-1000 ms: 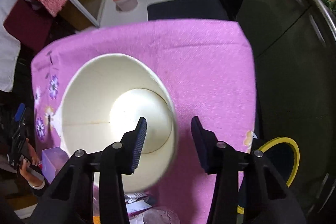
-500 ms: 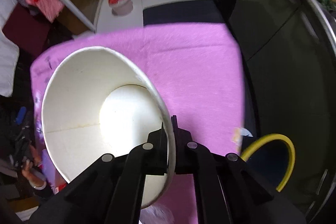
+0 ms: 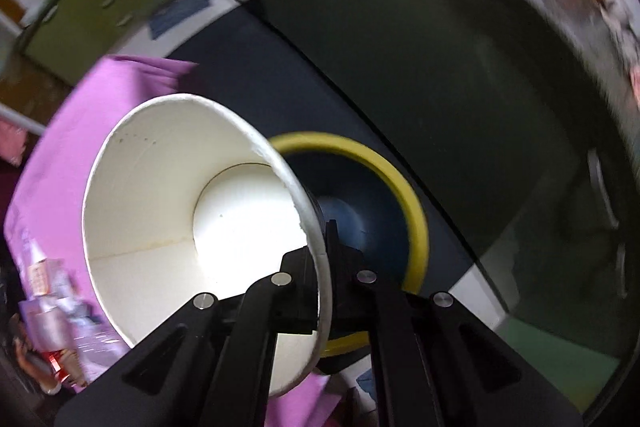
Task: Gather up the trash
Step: 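Carry the noodle cup over the yellow bin and release it with the right gripper, then grasp the purple cream box with the left gripper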
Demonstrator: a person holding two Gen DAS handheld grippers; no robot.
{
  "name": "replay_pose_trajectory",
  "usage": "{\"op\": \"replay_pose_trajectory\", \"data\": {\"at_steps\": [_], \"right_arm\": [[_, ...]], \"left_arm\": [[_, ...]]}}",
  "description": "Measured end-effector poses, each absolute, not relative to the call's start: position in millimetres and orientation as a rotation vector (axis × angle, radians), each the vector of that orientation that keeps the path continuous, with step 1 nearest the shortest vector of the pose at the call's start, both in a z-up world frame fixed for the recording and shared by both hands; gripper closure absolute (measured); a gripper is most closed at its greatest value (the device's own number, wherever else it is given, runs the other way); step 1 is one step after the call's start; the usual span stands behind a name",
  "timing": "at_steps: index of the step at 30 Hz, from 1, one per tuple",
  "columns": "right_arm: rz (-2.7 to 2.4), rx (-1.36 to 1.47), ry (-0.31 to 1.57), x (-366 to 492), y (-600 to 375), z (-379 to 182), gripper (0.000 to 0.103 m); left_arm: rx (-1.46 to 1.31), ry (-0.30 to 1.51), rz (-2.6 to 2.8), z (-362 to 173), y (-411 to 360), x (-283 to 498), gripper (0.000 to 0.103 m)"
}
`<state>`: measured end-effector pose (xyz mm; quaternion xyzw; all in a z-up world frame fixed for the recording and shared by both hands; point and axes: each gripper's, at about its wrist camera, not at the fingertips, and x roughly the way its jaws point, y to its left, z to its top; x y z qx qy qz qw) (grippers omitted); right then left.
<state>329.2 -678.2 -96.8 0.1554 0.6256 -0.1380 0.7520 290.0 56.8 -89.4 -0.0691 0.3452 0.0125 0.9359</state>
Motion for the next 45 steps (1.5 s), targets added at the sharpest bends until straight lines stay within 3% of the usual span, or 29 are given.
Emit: {"op": "replay_pose_trajectory", "data": {"at_steps": [8, 12, 28, 45], "right_arm": [[-0.348, 0.334, 1.42, 351.5, -684.5, -182.1, 0.097], [-0.348, 0.34, 1.432, 359.5, -678.3, -198.8, 0.087], [-0.289, 0.325, 1.34, 319.3, -670.8, -161.3, 0.083], [-0.237, 0.323, 1.337, 300.2, -668.1, -172.2, 0.083]], "left_arm": [[-0.092, 0.7, 0.014, -88.8, 46.0, 287.9, 0.006], [-0.067, 0.708, 0.004, -88.7, 39.7, 287.9, 0.006], [0.076, 0.896, -0.199, -53.8, -20.0, 230.9, 0.006], [0.216, 0.963, -0.286, -82.0, -64.2, 221.0, 0.006]]}}
